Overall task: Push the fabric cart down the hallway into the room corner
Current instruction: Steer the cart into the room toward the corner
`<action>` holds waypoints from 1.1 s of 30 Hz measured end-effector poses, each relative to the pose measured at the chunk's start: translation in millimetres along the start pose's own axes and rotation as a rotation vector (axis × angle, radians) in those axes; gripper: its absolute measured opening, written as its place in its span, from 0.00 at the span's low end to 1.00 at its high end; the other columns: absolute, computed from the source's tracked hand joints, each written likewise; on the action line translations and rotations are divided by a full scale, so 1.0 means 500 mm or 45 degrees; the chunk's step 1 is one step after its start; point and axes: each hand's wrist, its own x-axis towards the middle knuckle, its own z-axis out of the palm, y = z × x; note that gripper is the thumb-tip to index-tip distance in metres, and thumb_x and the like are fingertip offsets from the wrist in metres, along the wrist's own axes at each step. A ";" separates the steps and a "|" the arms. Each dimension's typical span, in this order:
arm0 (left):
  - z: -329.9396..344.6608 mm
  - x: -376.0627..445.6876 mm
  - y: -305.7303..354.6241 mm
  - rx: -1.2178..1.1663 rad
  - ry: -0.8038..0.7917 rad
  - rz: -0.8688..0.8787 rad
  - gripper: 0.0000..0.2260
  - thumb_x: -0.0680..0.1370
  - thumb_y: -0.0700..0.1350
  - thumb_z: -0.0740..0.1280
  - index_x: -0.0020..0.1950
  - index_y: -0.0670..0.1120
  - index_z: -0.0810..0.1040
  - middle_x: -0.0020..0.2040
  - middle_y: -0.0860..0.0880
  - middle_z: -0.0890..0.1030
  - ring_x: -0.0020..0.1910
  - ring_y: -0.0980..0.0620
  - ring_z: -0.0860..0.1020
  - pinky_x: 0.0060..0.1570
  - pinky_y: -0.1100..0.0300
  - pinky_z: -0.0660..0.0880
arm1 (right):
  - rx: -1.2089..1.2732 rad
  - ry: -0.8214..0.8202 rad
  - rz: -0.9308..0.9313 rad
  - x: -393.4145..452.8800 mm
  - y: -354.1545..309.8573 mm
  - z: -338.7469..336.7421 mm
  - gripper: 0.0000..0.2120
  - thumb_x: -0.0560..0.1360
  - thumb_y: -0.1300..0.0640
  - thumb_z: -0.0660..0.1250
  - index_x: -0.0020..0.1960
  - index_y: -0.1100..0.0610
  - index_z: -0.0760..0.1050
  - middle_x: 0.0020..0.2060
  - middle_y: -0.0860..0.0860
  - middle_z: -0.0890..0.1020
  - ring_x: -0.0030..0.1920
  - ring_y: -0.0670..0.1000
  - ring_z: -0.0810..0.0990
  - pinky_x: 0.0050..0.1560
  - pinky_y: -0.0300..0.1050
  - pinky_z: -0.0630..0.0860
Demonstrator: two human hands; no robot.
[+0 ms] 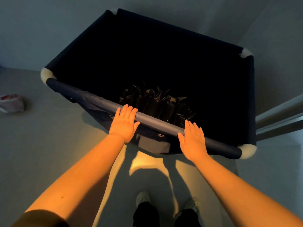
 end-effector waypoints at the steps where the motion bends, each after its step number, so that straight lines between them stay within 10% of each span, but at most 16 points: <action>1: 0.002 -0.001 -0.004 -0.012 0.009 0.005 0.25 0.81 0.53 0.51 0.73 0.42 0.52 0.74 0.43 0.59 0.74 0.43 0.50 0.73 0.46 0.47 | 0.001 -0.004 -0.004 0.000 -0.001 0.000 0.28 0.81 0.48 0.47 0.75 0.59 0.43 0.76 0.56 0.52 0.76 0.56 0.48 0.76 0.52 0.45; 33: 0.050 -0.156 0.308 0.031 0.020 0.103 0.32 0.80 0.58 0.51 0.72 0.46 0.33 0.77 0.43 0.51 0.75 0.42 0.47 0.70 0.43 0.38 | -0.072 0.044 -0.326 -0.071 0.363 -0.028 0.31 0.78 0.41 0.52 0.75 0.53 0.49 0.73 0.52 0.64 0.74 0.54 0.56 0.75 0.50 0.49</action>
